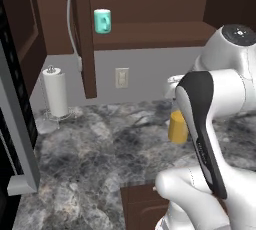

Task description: There is a tray on the dining counter. Grab the cup, mug, and pitcher and place them on the tray. The pitcher may be placed next to the tray if it cannot fit the tray.

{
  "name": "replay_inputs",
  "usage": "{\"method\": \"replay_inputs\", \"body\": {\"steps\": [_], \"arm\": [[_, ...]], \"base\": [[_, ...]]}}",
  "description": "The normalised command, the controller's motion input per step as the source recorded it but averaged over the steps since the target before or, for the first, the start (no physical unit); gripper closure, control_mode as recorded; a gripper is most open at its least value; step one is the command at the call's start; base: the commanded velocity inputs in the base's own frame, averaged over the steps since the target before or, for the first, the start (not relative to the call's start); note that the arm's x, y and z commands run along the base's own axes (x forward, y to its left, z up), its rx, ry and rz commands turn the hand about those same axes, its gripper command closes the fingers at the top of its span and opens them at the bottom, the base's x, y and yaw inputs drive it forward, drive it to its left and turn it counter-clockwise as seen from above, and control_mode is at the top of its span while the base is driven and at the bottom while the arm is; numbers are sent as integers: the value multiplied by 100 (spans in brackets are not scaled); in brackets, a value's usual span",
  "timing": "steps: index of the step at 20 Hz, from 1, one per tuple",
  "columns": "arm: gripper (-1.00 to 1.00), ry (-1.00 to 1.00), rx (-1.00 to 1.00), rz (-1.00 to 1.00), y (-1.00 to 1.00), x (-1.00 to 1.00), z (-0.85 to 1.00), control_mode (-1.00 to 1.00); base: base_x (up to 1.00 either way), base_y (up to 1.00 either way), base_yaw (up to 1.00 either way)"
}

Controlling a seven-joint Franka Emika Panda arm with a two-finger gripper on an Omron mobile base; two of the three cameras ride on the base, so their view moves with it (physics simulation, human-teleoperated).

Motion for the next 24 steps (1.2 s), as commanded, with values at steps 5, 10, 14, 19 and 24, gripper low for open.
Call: {"method": "replay_inputs", "body": {"steps": [5, 10, 14, 19, 24], "arm": [[-100, -10, 0, 7, 26, 0, 43, -100], [-100, -9, 0, 12, 3, 0, 38, -100], [-100, -6, 0, 12, 2, 0, 29, -100], [-100, -4, 0, 8, 9, 0, 26, -100], [-100, 0, 0, 3, 28, 0, 16, -100]], "base": [[0, 0, 0], [0, 0, 0], [0, 0, 0], [0, 0, 0], [0, 0, 0]]}}
